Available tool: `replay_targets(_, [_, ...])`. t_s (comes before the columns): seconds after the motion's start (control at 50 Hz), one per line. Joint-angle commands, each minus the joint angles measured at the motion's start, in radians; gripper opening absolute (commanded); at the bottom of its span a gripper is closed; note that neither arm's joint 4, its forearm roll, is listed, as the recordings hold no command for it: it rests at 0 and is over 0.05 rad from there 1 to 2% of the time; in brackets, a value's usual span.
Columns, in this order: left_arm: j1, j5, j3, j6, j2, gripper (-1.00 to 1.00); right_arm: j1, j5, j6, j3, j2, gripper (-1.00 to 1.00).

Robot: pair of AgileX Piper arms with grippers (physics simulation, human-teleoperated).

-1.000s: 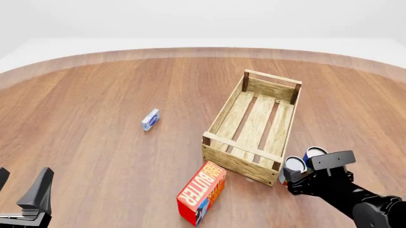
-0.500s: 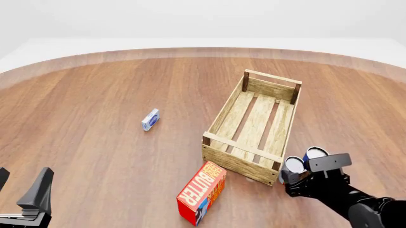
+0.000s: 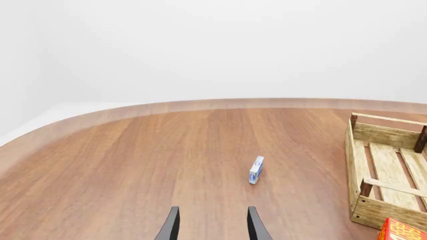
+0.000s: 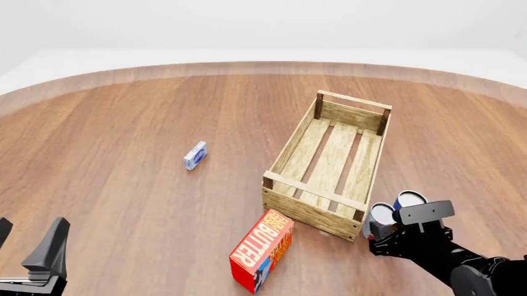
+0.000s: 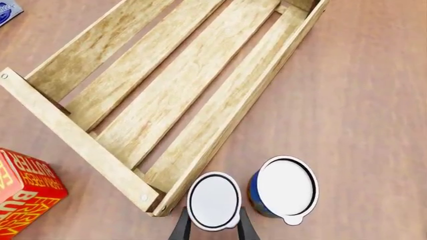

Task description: Pick up the tomato sauce, and put it in the wooden tray.

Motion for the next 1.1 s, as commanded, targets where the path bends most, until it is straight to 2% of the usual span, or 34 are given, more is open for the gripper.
replay_targets(0.02, [0.000, 0.000, 0.000, 0.000, 0.000, 1.00, -0.005, 0.000, 0.008, 0.006, 0.004, -1.00])
replay_targets(0.18, [0.000, 0.000, 0.000, 0.000, 0.000, 1.00, -0.005, 0.004, 0.006, 0.004, 0.005, -1.00])
replay_targets(0.56, [0.000, 0.000, 0.000, 0.000, 0.000, 1.00, -0.018, 0.090, -0.018, -0.018, -0.074, -1.00])
replay_targets(1.1, [0.000, 0.000, 0.000, 0.000, 0.000, 1.00, -0.030, 0.254, -0.038, -0.037, -0.249, -1.00])
